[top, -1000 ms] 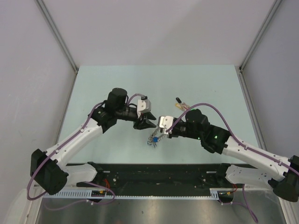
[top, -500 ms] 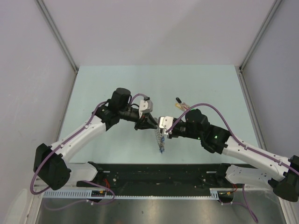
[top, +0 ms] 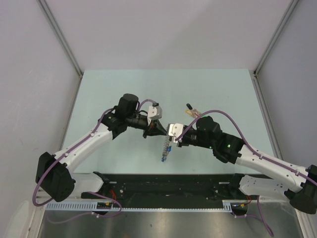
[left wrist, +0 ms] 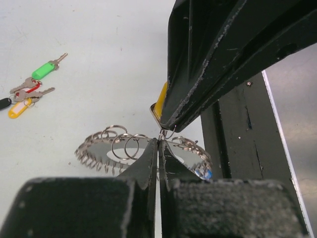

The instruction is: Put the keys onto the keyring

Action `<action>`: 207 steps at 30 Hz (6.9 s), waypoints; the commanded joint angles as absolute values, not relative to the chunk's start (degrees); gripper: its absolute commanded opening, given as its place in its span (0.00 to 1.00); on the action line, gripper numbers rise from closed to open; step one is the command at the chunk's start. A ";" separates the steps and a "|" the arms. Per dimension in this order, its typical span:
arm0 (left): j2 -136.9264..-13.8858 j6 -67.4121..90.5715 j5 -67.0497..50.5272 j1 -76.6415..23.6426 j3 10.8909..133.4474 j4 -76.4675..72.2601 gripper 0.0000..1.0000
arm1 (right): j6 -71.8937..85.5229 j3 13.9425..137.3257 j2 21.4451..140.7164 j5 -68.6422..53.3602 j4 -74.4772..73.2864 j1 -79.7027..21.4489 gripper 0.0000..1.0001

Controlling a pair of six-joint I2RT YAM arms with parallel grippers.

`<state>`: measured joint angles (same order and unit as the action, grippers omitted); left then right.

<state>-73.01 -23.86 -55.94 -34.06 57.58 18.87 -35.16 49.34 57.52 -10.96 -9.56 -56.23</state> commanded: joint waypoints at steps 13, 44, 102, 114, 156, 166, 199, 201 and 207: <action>-60.13 -2.21 -44.31 -31.73 48.44 -3.59 0.00 | -32.00 52.82 53.87 -3.69 -11.16 -56.60 0.00; -47.73 20.40 -19.07 -39.73 29.09 -36.48 0.00 | -27.15 47.64 58.10 -8.53 2.55 -57.22 0.00; -71.81 -29.62 -60.20 -36.74 60.91 26.11 0.18 | -36.83 55.02 56.34 -15.21 -12.57 -58.27 0.00; -66.63 -21.90 -53.27 -36.65 56.17 17.51 0.00 | -35.51 55.02 55.46 -8.88 -13.53 -58.45 0.00; -55.02 -3.24 -30.50 -35.95 46.58 -0.97 0.01 | -23.74 53.70 61.96 -7.56 -5.45 -56.43 0.00; -55.20 -5.54 -30.24 -33.22 46.59 1.76 0.00 | -18.29 53.79 64.69 -13.62 -3.61 -54.32 0.00; -52.91 -10.72 -31.29 -32.61 43.15 0.26 0.00 | -3.07 53.79 60.74 -17.49 -4.57 -52.21 0.40; -53.00 -11.25 -31.64 -32.52 43.24 0.26 0.00 | -3.16 53.70 59.07 -15.48 -5.18 -51.60 0.40; -52.65 -12.83 -32.87 -32.43 43.94 0.70 0.00 | -5.62 51.25 53.81 -13.27 -3.17 -50.28 0.59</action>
